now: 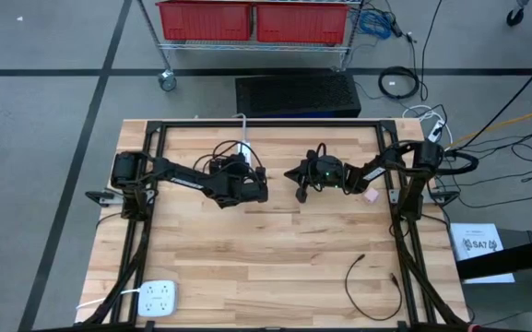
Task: Insert USB
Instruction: Insert the top black charger cable into the pink charger adapter
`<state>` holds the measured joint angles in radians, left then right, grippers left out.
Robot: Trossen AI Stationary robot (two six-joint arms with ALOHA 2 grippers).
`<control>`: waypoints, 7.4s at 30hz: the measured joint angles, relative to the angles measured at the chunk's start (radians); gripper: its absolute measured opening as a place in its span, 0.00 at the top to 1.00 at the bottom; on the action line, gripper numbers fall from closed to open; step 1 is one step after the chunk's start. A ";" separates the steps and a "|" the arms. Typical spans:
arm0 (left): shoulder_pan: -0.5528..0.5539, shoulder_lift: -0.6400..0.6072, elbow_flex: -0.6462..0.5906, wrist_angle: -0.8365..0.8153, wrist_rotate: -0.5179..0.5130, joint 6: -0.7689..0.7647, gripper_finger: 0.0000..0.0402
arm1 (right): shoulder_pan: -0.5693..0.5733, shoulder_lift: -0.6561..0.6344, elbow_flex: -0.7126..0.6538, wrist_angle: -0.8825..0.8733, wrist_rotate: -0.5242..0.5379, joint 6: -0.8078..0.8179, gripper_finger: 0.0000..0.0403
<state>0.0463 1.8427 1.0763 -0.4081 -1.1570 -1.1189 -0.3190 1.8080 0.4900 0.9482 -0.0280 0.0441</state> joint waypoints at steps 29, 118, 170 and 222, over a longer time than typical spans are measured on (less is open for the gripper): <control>0.027 0.001 -0.050 0.040 0.126 0.033 0.87 | 0.000 0.000 0.000 0.003 0.000 0.005 1.00; -0.139 -0.206 -0.051 -0.178 0.152 0.210 0.80 | 0.013 -0.118 0.095 -0.134 -0.152 0.074 0.64; -0.107 -0.741 -0.809 0.905 0.365 0.680 0.82 | -0.041 0.040 0.592 -0.559 -0.293 -0.037 0.64; 0.090 -0.777 -0.822 0.975 0.690 0.865 0.97 | -0.092 0.296 1.037 -0.878 -0.240 0.061 0.79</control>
<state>0.1362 1.0660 0.2539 0.5665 -0.4675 -0.2543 -0.4107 2.1040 1.5269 0.0702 -0.2680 0.1049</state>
